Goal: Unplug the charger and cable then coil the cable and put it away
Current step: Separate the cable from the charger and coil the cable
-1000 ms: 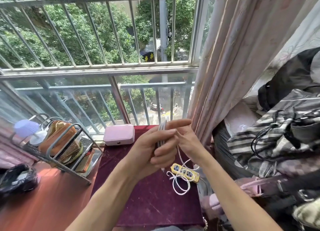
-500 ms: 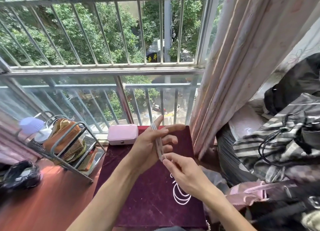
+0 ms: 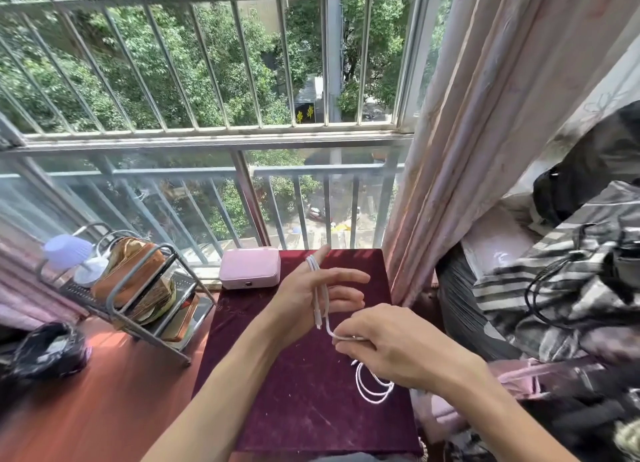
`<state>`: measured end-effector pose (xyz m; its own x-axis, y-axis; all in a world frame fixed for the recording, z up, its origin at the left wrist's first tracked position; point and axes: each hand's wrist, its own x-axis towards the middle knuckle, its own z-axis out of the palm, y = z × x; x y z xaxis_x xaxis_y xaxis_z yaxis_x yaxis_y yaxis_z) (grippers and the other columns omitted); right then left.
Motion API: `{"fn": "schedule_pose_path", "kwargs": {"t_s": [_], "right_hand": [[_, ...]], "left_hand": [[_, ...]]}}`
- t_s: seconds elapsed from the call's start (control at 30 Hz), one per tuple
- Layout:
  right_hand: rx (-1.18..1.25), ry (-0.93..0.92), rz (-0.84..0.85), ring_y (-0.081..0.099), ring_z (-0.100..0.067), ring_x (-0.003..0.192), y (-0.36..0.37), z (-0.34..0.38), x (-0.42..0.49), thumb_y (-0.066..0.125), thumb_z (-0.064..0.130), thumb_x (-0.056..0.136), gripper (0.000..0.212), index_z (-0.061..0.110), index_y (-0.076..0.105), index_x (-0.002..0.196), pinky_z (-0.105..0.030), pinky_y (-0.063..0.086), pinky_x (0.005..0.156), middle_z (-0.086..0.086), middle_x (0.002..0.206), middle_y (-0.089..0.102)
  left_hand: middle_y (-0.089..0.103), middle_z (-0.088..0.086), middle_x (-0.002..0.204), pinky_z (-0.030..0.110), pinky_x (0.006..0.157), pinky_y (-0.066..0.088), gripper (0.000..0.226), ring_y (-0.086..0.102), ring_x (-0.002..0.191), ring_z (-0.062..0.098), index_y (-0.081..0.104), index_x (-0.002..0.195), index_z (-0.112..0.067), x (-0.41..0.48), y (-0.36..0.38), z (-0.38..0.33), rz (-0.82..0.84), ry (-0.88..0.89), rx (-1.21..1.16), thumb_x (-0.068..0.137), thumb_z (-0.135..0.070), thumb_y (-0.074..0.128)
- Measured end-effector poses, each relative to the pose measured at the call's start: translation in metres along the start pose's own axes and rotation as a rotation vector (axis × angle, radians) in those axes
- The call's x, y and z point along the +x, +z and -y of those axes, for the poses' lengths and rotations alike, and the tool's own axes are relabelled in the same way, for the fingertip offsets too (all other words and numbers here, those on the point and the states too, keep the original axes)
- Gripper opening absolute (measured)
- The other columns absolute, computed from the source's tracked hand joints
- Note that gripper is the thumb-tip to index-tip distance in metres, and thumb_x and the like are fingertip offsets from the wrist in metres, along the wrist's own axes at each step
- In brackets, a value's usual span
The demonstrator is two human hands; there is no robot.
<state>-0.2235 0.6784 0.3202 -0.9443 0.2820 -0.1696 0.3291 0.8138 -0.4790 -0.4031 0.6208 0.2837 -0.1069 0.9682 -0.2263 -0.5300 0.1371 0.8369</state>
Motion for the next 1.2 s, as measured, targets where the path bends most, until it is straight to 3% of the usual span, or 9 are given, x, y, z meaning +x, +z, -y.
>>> {"fn": "schedule_pose_path", "kwargs": {"t_s": [0.1, 0.2, 0.3, 0.4, 0.57, 0.63, 0.77, 1.1, 1.2], "right_hand": [[-0.09, -0.034, 0.034, 0.056, -0.021, 0.081, -0.002, 0.008, 0.001, 0.05, 0.044, 0.107, 0.034, 0.026, 0.046, 0.078, -0.042, 0.047, 0.075, 0.007, 0.078, 0.048], [-0.138, -0.058, -0.013, 0.05, -0.017, 0.076, -0.005, 0.013, 0.001, 0.05, 0.045, 0.107, 0.036, 0.024, 0.05, 0.078, -0.04, 0.047, 0.074, 0.007, 0.074, 0.044], [-0.104, -0.081, -0.095, 0.062, -0.013, 0.089, -0.015, 0.016, 0.001, 0.056, 0.046, 0.104, 0.03, 0.023, 0.072, 0.092, -0.038, 0.051, 0.08, 0.009, 0.093, 0.064], [-0.051, -0.119, -0.16, 0.06, -0.002, 0.087, -0.028, 0.017, 0.004, 0.07, 0.047, 0.093, 0.018, 0.03, 0.077, 0.092, -0.032, 0.052, 0.079, 0.014, 0.102, 0.072], [0.009, -0.156, -0.157, 0.062, -0.007, 0.074, -0.041, 0.004, 0.012, 0.086, 0.05, 0.075, 0.031, 0.027, 0.067, 0.085, -0.036, 0.053, 0.068, 0.011, 0.075, 0.067], [0.18, -0.143, -0.155, 0.058, -0.007, 0.066, -0.048, -0.009, 0.015, 0.089, 0.05, 0.075, 0.034, 0.029, 0.065, 0.088, -0.031, 0.05, 0.061, 0.009, 0.07, 0.064], [0.582, -0.132, -0.086, 0.06, -0.003, 0.067, -0.063, -0.04, 0.02, 0.089, 0.03, 0.085, 0.017, 0.027, 0.075, 0.094, -0.017, 0.05, 0.062, 0.009, 0.074, 0.066], [0.902, -0.107, -0.208, 0.074, -0.018, 0.082, -0.039, -0.061, 0.027, 0.084, 0.018, 0.083, 0.013, 0.012, 0.079, 0.093, -0.028, 0.06, 0.08, -0.011, 0.088, 0.08], [0.928, -0.079, -0.301, 0.067, -0.03, 0.081, -0.035, -0.056, 0.025, 0.084, 0.02, 0.079, 0.019, 0.006, 0.077, 0.09, -0.045, 0.053, 0.081, -0.033, 0.089, 0.073]], "left_hand": [[0.061, 0.012, 0.069, 0.021, 0.037, 0.041, 0.056, 0.048, 0.041, 0.013, 0.024, 0.153, -0.017, -0.002, 0.005, 0.001, -0.082, 0.005, 0.006, 0.102, -0.001, 0.043], [0.037, -0.001, 0.055, 0.016, 0.033, 0.017, 0.038, 0.026, 0.036, 0.004, 0.04, 0.145, -0.007, -0.004, 0.005, 0.003, -0.064, -0.029, 0.03, 0.107, -0.013, 0.038], [0.05, 0.003, 0.065, 0.02, 0.039, 0.036, 0.034, 0.045, 0.046, 0.009, 0.055, 0.136, -0.004, -0.009, 0.008, 0.006, -0.036, -0.044, 0.152, 0.107, -0.018, 0.044], [0.071, 0.011, 0.095, 0.03, 0.07, 0.055, 0.024, 0.067, 0.084, 0.022, 0.07, 0.118, -0.01, -0.015, 0.012, 0.01, 0.075, -0.011, 0.321, 0.099, -0.013, 0.057], [0.056, 0.004, 0.052, 0.027, 0.043, 0.036, 0.011, 0.05, 0.043, 0.017, 0.063, 0.07, -0.012, -0.021, 0.019, 0.018, 0.109, -0.069, 0.438, 0.08, -0.014, 0.059], [0.041, 0.001, 0.044, 0.026, 0.039, 0.026, 0.041, 0.032, 0.035, 0.014, 0.049, 0.064, -0.007, -0.019, 0.02, 0.019, 0.157, -0.115, 0.387, 0.095, -0.034, 0.055], [0.026, -0.002, 0.038, 0.026, 0.035, 0.013, 0.096, 0.017, 0.031, 0.01, 0.059, 0.101, 0.007, -0.018, 0.019, 0.019, 0.336, -0.249, 0.185, 0.093, -0.079, 0.016], [0.03, -0.009, 0.035, 0.018, 0.033, 0.014, 0.038, 0.021, 0.028, 0.005, 0.064, 0.095, -0.007, -0.03, 0.034, 0.005, 0.301, -0.141, 0.056, 0.102, -0.038, 0.043], [0.031, -0.009, 0.036, 0.019, 0.033, 0.015, 0.037, 0.022, 0.029, 0.005, 0.064, 0.096, -0.006, -0.032, 0.035, 0.002, 0.344, -0.14, 0.005, 0.103, -0.035, 0.043]]}}
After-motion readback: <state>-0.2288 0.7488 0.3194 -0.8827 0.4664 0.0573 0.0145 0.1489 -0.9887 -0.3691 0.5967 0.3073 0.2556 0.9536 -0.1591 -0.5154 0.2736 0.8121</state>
